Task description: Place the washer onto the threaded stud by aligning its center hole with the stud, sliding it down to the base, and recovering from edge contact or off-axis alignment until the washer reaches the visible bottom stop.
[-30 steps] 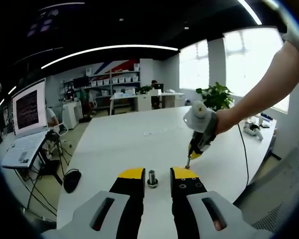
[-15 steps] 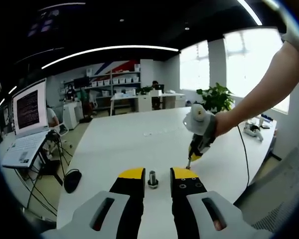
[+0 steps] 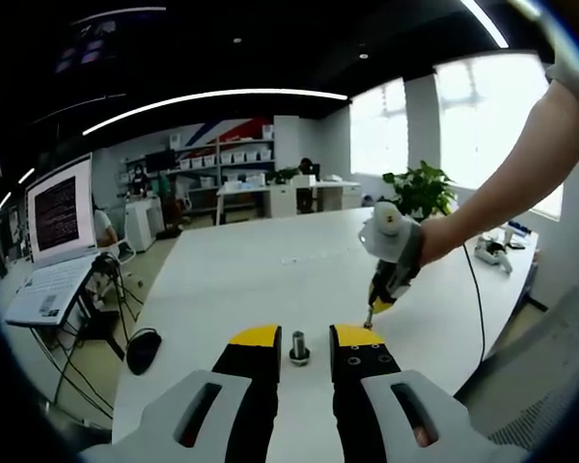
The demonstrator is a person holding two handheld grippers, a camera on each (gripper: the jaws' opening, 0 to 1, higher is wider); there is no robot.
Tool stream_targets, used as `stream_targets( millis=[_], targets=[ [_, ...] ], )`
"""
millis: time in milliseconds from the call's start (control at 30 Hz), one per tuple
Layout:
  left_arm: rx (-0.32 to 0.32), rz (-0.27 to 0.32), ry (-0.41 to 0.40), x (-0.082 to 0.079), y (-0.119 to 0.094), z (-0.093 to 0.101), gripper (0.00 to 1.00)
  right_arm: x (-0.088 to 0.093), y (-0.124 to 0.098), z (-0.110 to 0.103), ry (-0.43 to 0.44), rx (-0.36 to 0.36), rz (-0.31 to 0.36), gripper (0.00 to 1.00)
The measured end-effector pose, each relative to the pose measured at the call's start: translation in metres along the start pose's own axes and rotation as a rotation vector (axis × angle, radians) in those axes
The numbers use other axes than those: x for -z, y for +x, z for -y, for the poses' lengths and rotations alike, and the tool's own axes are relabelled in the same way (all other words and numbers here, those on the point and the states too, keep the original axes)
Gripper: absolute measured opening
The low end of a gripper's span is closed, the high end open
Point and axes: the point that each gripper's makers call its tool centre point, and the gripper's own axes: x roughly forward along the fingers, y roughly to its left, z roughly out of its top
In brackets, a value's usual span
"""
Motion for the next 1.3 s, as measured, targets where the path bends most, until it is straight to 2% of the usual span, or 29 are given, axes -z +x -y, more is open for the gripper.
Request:
stream_targets(
  millis=[100, 700, 1033, 1300],
  targets=[
    [-0.003, 0.000, 0.000, 0.000, -0.001, 0.000, 0.18, -0.002, -0.001, -0.002, 0.027, -0.017, 0.018, 0.17],
    [0.003, 0.007, 0.000, -0.001, -0.001, 0.001, 0.18, 0.009, -0.003, -0.007, 0.052, -0.012, 0.015, 0.17],
    [0.016, 0.016, 0.003, -0.003, -0.002, 0.004, 0.18, 0.022, 0.007, -0.026, 0.088, -0.034, -0.002, 0.19],
    [0.020, 0.024, 0.001, -0.005, -0.002, 0.004, 0.18, 0.019, 0.010, -0.036, 0.084, -0.045, -0.016, 0.19]
  ],
)
